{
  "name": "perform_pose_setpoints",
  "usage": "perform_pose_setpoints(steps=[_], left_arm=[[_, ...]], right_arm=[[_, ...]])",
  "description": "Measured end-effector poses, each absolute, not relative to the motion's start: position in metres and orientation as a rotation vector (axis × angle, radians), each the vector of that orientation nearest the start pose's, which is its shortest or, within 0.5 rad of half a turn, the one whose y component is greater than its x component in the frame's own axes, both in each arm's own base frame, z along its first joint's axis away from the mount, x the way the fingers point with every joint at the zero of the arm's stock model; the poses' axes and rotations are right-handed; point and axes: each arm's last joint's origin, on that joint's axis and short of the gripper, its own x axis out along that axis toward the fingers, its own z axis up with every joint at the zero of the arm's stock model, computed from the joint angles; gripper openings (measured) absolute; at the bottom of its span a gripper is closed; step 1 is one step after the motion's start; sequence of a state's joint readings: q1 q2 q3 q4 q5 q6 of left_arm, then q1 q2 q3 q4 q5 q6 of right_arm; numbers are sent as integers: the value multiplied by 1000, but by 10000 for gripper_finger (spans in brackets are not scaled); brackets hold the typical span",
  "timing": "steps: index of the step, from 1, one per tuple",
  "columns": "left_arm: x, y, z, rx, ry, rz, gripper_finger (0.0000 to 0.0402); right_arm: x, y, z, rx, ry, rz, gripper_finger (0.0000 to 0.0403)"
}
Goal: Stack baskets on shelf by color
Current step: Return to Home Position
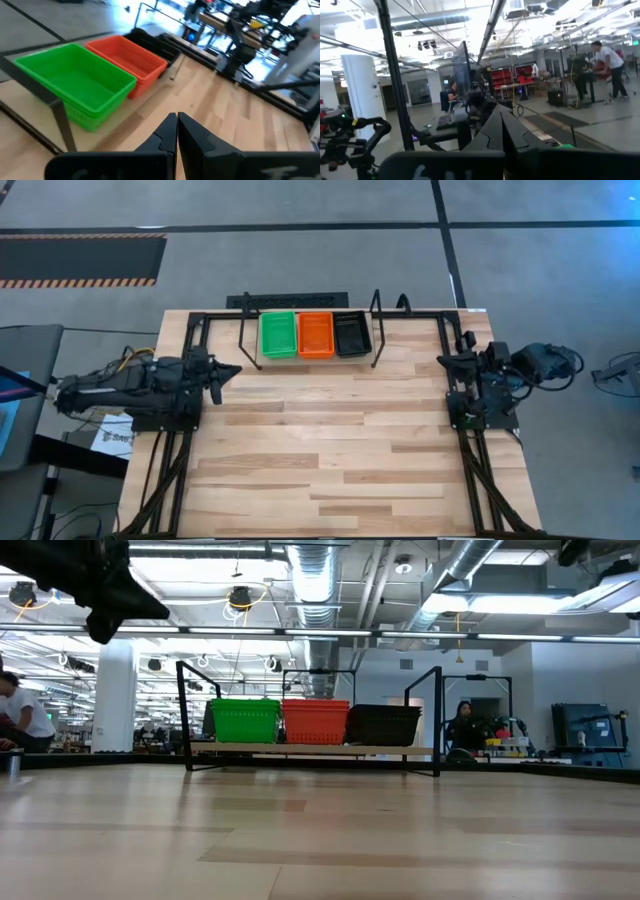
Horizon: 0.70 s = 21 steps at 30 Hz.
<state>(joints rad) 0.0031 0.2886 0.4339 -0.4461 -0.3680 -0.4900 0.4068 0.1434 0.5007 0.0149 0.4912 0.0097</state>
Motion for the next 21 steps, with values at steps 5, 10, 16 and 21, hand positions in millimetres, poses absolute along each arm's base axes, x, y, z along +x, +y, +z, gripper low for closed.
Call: perform_pose_setpoints(steps=[5,10,16,21], left_arm=[[91,18,245,-389,213,437,0],[91,18,245,-339,231,405,0],[91,17,245,-417,225,371,0],[90,17,244,-457,234,385,0]], right_arm=[[59,8,312,192,-283,-121,0],[77,11,302,197,-208,-150,0],[99,13,283,307,-124,-229,4],[99,12,285,390,-154,-259,23]])
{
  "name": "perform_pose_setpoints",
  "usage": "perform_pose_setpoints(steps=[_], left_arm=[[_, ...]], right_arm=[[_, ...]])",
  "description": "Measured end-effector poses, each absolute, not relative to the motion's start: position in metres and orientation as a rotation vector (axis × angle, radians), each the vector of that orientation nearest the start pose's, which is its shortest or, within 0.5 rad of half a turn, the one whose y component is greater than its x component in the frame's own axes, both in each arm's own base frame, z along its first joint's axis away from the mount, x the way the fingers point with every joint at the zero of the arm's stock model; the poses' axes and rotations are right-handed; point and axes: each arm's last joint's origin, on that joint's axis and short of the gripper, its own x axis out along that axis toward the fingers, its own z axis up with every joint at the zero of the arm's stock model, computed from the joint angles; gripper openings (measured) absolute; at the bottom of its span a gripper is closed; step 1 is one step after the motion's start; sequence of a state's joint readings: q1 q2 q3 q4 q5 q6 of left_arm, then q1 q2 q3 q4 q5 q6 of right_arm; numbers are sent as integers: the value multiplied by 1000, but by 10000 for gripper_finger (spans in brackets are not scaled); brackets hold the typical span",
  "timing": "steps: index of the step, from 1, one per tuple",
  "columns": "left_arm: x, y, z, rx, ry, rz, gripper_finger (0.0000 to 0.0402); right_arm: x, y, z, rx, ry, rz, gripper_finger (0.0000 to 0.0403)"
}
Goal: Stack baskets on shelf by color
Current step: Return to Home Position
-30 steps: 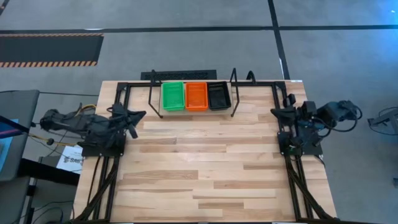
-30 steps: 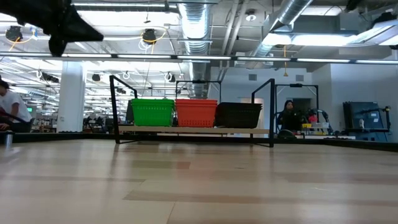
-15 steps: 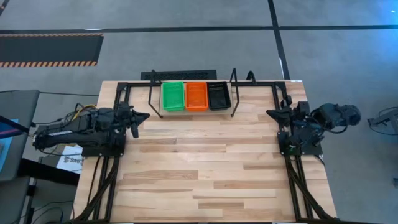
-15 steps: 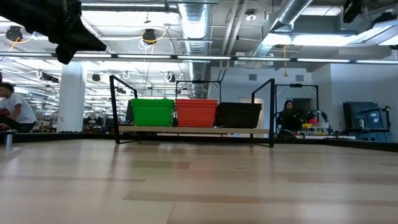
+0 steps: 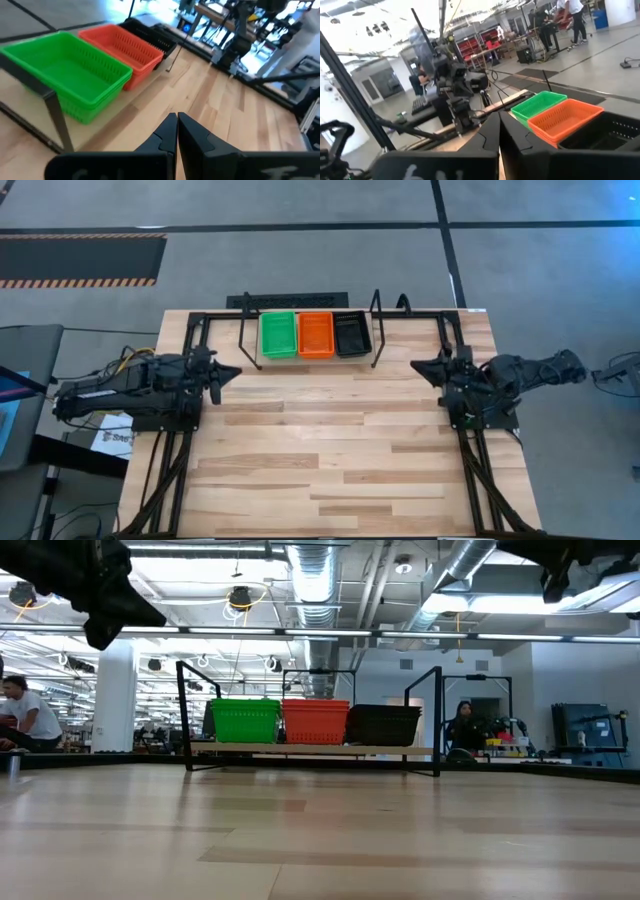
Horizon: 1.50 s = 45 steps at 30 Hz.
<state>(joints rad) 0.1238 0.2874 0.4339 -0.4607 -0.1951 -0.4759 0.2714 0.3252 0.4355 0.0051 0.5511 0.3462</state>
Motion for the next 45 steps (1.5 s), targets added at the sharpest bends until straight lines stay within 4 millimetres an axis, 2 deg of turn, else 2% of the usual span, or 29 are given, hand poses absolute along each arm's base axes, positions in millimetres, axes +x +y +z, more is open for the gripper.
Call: perform_pose_setpoints(steps=[6,12,16,19,25,30,34,38,43,45], left_arm=[[88,18,238,-421,291,430,0],[84,24,240,-504,183,672,0],[83,26,241,-552,118,765,0],[84,25,241,-484,157,712,0],[89,20,245,-301,226,490,0],[90,21,254,-165,168,466,0],[89,20,255,-147,159,457,0],[89,20,250,-152,190,456,0],[96,19,228,-159,88,384,0],[97,19,218,-176,22,352,0]], right_arm=[[96,11,286,360,-163,-255,41],[93,10,287,359,-170,-257,43],[91,9,286,402,-180,-280,42],[87,8,287,398,-193,-275,42],[77,7,289,227,-196,-235,42],[66,5,285,173,-188,-172,42],[61,4,267,149,-201,-157,42],[68,6,247,127,-186,-160,43],[73,8,240,125,-208,-159,43],[72,8,243,115,-232,-140,43]])
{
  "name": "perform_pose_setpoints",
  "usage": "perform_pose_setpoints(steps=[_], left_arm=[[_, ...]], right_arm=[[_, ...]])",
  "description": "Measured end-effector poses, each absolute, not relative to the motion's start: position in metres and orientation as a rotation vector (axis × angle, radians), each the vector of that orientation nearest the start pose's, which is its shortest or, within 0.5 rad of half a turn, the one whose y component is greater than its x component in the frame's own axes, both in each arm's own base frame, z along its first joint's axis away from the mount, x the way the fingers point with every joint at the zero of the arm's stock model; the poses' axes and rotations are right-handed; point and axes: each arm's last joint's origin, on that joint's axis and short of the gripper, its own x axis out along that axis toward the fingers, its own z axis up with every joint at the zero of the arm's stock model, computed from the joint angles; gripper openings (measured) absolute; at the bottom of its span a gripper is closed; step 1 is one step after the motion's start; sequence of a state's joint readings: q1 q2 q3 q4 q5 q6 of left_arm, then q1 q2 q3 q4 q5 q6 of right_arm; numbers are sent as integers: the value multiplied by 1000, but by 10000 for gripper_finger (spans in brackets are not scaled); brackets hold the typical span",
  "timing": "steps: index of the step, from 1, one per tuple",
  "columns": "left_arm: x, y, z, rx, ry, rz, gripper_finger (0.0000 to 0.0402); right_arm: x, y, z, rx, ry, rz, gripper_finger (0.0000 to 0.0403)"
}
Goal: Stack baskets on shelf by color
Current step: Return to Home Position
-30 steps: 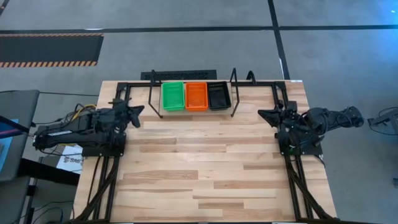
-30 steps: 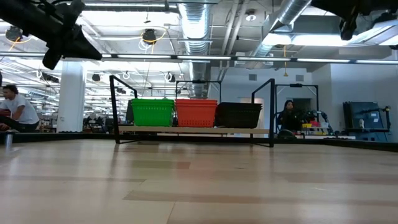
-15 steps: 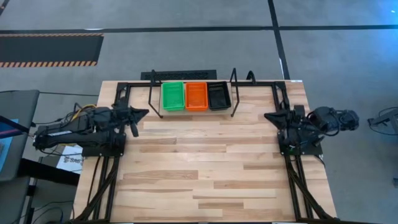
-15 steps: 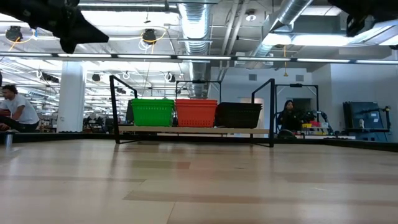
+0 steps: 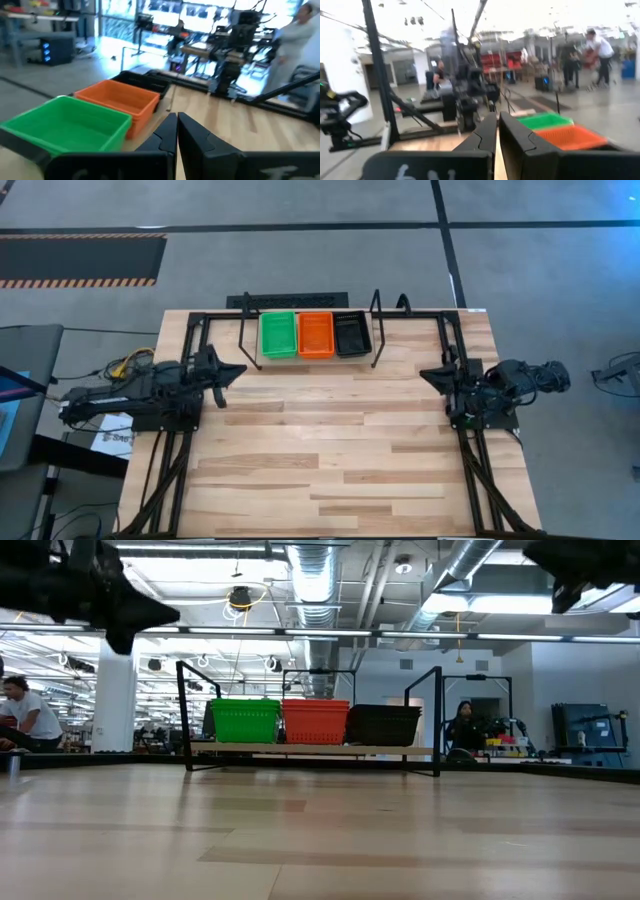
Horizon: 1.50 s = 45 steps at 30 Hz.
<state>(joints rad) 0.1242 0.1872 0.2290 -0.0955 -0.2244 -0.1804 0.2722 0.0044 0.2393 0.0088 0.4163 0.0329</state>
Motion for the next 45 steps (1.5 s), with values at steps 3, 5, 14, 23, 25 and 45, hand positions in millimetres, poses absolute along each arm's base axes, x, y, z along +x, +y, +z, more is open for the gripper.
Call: perform_pose_setpoints(steps=[3,5,14,23,25,45], left_arm=[[97,18,201,-199,-24,317,0],[95,17,194,-220,-31,313,0],[92,16,179,-227,-21,281,0],[92,16,173,-263,42,286,0],[92,16,172,-260,43,286,0],[92,15,172,-185,62,267,0]], right_arm=[[72,8,243,98,-232,-130,43],[72,9,242,86,-226,-123,43],[74,9,233,43,-128,-119,43],[75,9,223,8,-28,-122,43],[75,9,222,7,-24,-122,43],[94,14,176,-46,-95,-146,43]])
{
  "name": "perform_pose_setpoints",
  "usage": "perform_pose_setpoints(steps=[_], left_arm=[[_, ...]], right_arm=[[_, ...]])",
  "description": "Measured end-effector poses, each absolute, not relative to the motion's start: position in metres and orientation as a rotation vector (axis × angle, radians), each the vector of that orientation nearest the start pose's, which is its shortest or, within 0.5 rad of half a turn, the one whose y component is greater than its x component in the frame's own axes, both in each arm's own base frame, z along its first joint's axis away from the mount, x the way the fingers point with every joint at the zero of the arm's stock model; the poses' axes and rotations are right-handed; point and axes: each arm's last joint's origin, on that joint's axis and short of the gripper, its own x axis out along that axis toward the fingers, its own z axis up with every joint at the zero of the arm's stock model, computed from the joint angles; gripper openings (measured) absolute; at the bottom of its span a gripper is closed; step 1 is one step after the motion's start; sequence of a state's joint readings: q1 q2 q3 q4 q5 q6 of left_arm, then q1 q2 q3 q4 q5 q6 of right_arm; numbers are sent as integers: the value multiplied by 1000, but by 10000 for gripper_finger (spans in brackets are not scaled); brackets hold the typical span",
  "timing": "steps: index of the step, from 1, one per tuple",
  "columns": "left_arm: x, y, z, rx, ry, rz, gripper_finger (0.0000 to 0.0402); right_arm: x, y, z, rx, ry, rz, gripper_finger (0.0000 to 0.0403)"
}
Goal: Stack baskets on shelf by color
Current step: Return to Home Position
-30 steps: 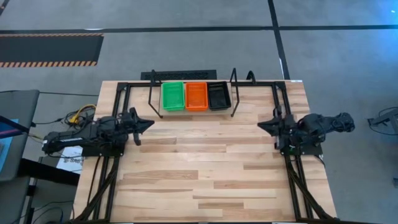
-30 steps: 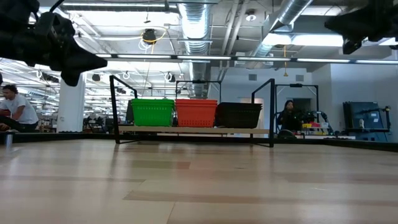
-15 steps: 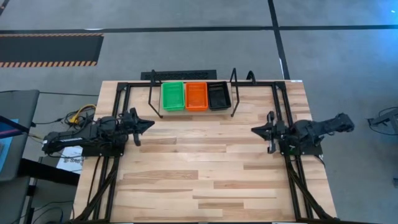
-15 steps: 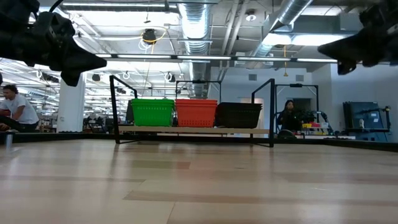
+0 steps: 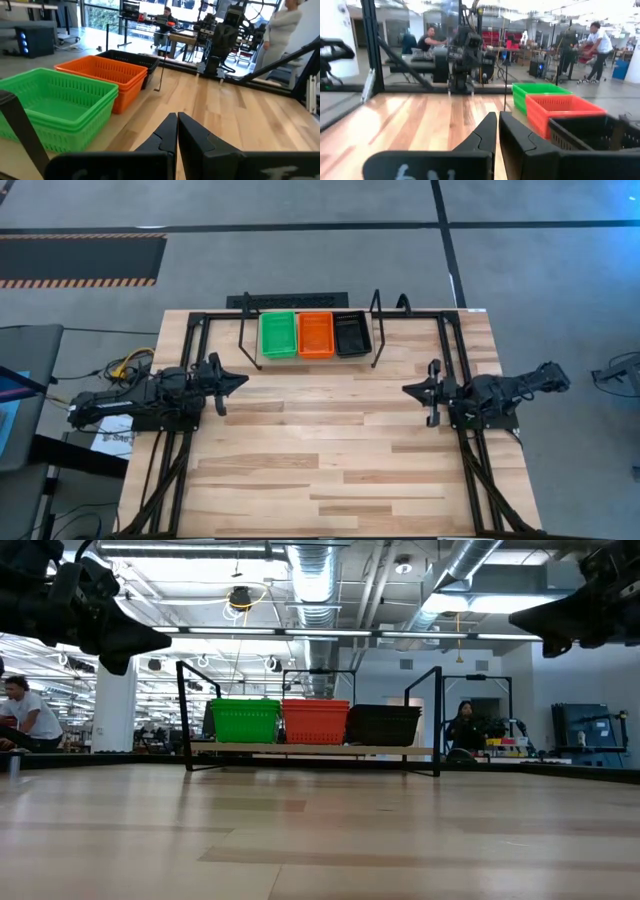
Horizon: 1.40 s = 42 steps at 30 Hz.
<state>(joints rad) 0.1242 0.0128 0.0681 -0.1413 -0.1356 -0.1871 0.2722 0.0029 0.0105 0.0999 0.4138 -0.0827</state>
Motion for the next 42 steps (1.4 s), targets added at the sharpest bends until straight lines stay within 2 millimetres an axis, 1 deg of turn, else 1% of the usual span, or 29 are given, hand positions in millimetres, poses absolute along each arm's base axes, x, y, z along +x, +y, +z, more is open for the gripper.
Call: perform_pose_setpoints(steps=[5,11,42], left_arm=[[92,15,172,-152,66,266,0],[92,15,172,-186,62,268,0],[92,16,172,-190,62,269,0]], right_arm=[[95,14,173,-57,-57,-151,43],[95,14,173,-58,-53,-150,43],[95,14,172,-59,-49,-148,43]])
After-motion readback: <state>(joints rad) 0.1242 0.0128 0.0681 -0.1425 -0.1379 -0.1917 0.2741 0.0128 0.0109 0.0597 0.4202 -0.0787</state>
